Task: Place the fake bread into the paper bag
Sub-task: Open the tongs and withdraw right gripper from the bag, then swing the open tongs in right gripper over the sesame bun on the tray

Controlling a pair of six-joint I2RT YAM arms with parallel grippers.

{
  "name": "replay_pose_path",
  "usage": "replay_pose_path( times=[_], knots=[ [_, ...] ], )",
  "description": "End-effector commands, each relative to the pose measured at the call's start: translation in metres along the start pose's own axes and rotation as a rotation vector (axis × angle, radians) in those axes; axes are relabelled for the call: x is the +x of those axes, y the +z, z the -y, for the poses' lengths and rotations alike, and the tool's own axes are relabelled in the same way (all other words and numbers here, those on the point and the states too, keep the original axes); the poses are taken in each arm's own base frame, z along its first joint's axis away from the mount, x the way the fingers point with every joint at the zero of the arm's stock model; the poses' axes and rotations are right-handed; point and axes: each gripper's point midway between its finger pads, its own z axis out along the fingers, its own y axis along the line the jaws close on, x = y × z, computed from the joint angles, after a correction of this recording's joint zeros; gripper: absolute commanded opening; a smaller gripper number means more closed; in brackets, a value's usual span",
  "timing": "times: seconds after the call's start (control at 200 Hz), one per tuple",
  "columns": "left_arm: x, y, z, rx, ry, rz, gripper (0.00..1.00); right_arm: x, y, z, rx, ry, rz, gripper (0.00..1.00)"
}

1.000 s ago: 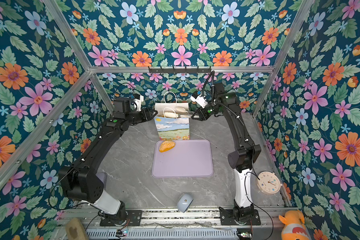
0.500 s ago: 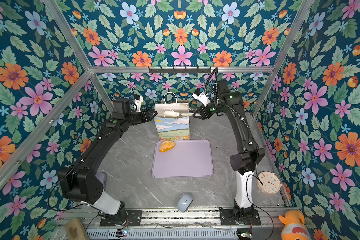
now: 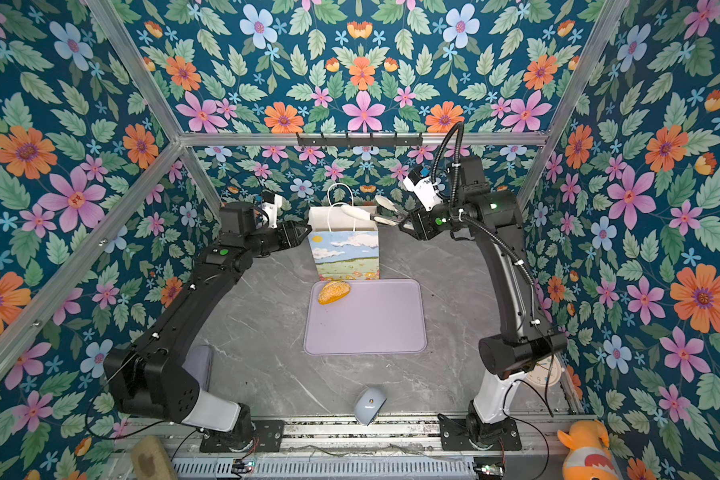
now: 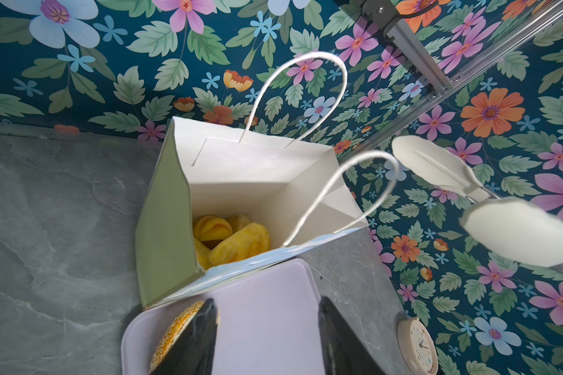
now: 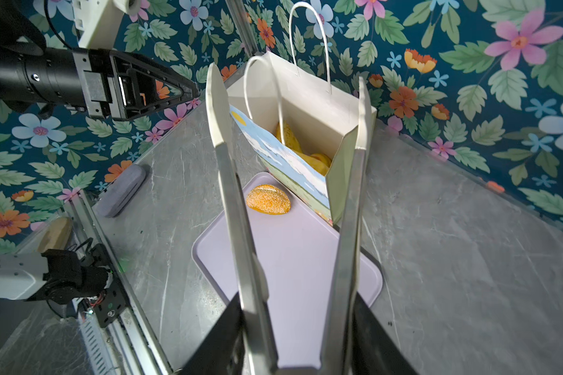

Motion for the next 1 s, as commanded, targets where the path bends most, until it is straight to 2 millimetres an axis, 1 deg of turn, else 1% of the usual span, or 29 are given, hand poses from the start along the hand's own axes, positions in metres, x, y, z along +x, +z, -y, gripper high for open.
replay_pose_path(
  times=[0.0,0.06,0.155,0.355,0.545,0.615,0.685,0.73,0.79,0.92,0.995],
  knots=[
    [-0.007,-0.006,0.004,0.010,0.027,0.050,0.52,0.000,-0.022,-0.015,-0.003,0.057,0.046,0.48],
    [-0.003,-0.009,0.003,0.007,0.030,0.056,0.52,0.006,-0.034,-0.029,-0.028,0.074,0.057,0.47],
    [0.002,-0.012,0.001,0.005,0.036,0.068,0.52,0.017,-0.045,-0.040,-0.035,0.104,0.074,0.46],
    [0.018,-0.017,-0.002,0.012,0.019,0.059,0.52,0.038,-0.064,-0.050,-0.011,0.163,0.082,0.45],
    [0.028,-0.024,-0.006,-0.012,0.020,0.060,0.52,0.058,-0.072,-0.059,-0.015,0.222,0.067,0.44],
    [0.030,-0.027,-0.009,-0.026,0.020,0.063,0.52,0.066,-0.070,-0.065,-0.030,0.260,0.065,0.43],
    [0.032,-0.030,-0.012,-0.049,0.021,0.069,0.52,0.072,-0.067,-0.076,-0.054,0.295,0.062,0.43],
    [0.033,-0.032,-0.013,-0.056,0.023,0.071,0.52,0.078,-0.063,-0.085,-0.072,0.303,0.053,0.43],
    [0.035,-0.033,-0.014,-0.060,0.025,0.071,0.52,0.088,-0.055,-0.104,-0.107,0.278,0.023,0.43],
    [0.040,-0.036,-0.018,-0.076,0.022,0.075,0.52,0.111,-0.029,-0.137,-0.134,0.201,-0.063,0.43],
    [0.043,-0.036,-0.023,-0.093,0.012,0.078,0.52,0.120,-0.008,-0.148,-0.153,0.203,-0.100,0.41]
  ],
)
